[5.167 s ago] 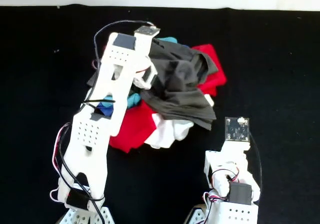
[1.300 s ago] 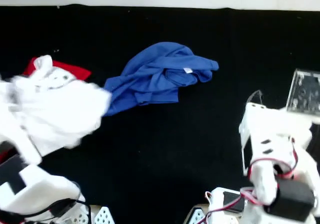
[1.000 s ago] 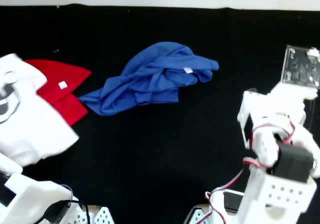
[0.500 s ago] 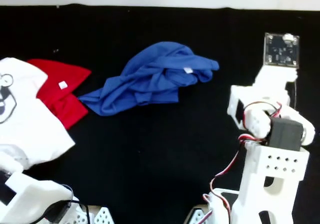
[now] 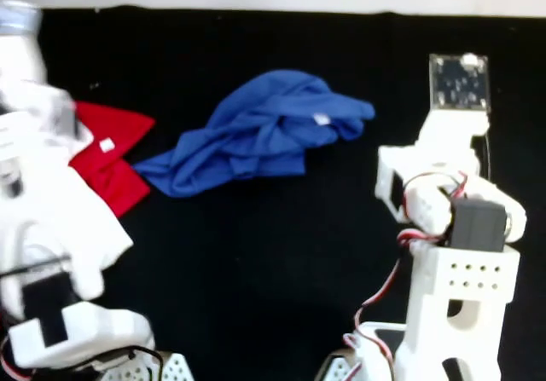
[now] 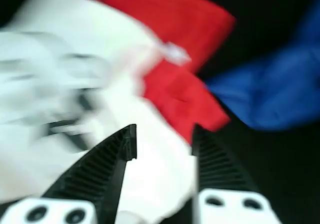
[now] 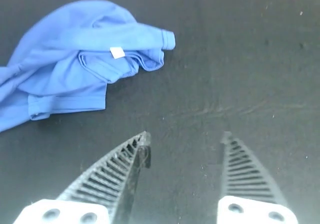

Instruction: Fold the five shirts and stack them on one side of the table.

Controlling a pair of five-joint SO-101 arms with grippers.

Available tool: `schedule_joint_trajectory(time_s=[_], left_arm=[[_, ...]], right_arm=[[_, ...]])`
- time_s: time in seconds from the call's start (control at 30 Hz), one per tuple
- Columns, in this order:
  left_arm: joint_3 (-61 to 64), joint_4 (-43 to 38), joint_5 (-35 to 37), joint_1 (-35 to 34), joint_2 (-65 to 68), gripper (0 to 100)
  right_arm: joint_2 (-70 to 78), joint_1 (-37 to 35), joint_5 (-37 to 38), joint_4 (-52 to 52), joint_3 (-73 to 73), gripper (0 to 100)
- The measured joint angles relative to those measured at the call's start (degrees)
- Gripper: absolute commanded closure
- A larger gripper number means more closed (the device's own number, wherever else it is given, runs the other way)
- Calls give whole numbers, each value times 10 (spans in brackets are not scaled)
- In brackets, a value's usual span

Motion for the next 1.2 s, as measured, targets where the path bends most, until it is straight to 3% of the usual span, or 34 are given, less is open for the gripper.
schedule_joint_trajectory(time_s=[0.13,0.3,0.47,0.57,0.73,0.87,1.03,1.2], left_arm=[[109,-69,1,29,64,951],[175,-170,1,13,175,951],[120,-184,4,-78,253,951],[52,-181,4,-153,290,951],[-84,-130,3,-255,331,951],[-178,-48,2,-277,347,951],[-253,44,0,-244,350,951],[-347,140,2,-142,350,951]], right_arm=[[1,0,0,0,23,944],[1,0,0,0,31,878],[7,1,0,0,31,748],[37,0,0,0,31,724],[120,0,0,-20,31,724],[177,-13,0,-45,23,724],[201,-17,0,-37,-50,724],[208,-11,0,-1,-138,724]])
